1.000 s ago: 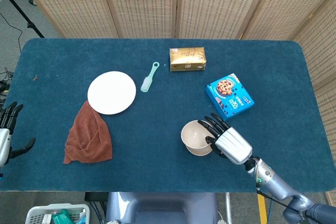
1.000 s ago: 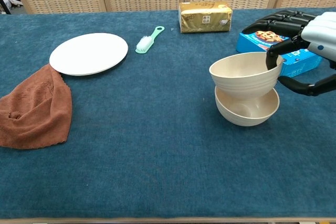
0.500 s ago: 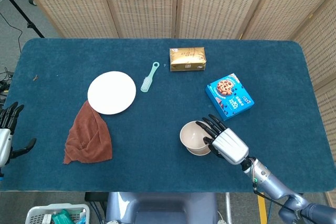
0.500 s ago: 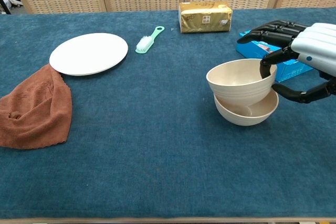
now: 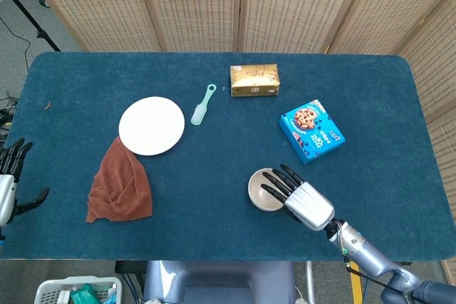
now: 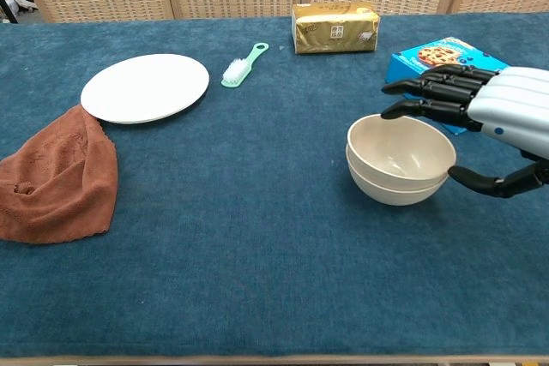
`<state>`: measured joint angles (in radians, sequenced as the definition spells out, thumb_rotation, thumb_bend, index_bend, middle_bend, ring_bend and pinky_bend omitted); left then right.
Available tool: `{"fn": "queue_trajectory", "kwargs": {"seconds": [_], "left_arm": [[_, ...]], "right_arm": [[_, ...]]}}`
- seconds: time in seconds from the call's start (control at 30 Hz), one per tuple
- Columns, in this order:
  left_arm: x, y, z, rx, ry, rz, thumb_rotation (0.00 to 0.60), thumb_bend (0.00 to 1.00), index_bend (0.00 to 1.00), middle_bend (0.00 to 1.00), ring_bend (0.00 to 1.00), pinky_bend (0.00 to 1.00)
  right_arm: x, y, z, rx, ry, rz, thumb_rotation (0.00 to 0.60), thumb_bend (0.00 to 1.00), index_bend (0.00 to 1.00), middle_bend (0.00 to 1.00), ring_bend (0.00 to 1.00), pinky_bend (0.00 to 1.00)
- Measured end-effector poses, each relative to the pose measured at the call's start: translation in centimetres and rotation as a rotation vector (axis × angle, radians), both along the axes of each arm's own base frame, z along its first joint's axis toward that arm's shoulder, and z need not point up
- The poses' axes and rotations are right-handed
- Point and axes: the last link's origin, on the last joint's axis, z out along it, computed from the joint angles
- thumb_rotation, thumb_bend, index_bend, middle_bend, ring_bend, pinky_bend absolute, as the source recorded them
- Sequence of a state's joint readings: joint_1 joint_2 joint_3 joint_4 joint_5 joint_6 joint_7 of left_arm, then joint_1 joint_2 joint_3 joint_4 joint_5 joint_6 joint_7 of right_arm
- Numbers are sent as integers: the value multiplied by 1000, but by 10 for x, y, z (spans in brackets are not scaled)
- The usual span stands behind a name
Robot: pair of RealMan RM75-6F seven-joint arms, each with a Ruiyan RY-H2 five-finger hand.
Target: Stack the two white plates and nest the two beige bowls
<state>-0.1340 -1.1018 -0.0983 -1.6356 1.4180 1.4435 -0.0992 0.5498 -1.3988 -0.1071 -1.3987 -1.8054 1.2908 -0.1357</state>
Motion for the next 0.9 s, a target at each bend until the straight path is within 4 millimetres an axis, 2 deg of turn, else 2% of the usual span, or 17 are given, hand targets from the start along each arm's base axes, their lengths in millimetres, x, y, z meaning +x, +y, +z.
{"fn": "queue_trajectory", "kwargs": {"seconds": [0.27, 0.4, 0.9], "left_arm": [[1, -1, -1, -3, -1, -1, 600, 266, 0, 0, 0, 0], [1, -1, -1, -3, -1, -1, 600, 267, 0, 0, 0, 0], [-1, 0, 0, -1, -3, 3, 600, 266, 0, 0, 0, 0]], "right_arm": [[7, 15, 9, 47, -25, 27, 600, 531, 49, 0, 0, 0], [13, 17, 8, 100, -31, 37, 600, 585, 43, 0, 0, 0], [28, 17, -14, 177, 27, 64, 600, 615, 72, 0, 0, 0]]}}
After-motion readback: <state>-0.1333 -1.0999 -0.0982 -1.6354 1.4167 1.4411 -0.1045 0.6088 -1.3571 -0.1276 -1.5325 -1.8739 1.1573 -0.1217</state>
